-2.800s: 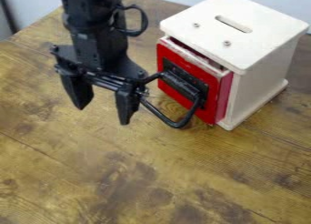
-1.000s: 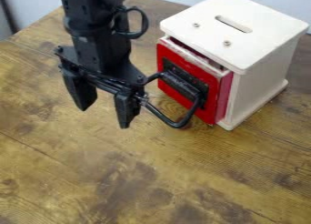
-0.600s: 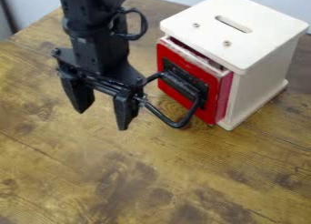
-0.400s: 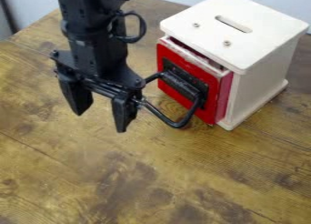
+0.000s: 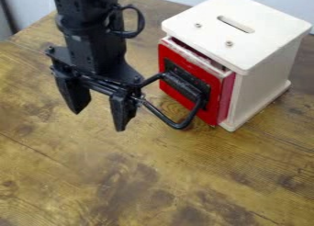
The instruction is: Close the drawer
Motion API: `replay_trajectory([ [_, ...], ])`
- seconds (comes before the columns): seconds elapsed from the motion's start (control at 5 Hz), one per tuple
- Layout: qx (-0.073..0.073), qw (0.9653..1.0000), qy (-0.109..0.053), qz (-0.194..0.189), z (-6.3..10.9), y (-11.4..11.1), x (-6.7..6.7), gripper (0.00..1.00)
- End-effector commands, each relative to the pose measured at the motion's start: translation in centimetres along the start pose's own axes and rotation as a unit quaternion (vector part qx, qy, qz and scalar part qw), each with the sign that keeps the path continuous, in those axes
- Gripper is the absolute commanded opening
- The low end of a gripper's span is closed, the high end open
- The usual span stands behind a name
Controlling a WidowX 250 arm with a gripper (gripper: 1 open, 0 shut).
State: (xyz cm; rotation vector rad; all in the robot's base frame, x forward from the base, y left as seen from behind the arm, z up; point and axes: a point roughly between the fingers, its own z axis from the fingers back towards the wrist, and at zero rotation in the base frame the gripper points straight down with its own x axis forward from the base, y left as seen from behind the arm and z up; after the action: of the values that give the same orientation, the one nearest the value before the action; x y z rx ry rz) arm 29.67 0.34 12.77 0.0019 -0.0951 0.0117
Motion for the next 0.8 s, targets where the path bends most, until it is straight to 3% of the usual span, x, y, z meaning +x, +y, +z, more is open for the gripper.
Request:
replay_trajectory([
  [0.0, -0.001, 0.9989, -0.045, -0.012, 2.3, -0.7, 1.0, 1.00],
  [0.2, -0.002, 0.9990, -0.043, -0.011, 1.4, -0.7, 0.7, 1.00],
  [0.6, -0.003, 0.9997, -0.022, -0.010, -0.2, -0.5, 0.3, 1.00],
])
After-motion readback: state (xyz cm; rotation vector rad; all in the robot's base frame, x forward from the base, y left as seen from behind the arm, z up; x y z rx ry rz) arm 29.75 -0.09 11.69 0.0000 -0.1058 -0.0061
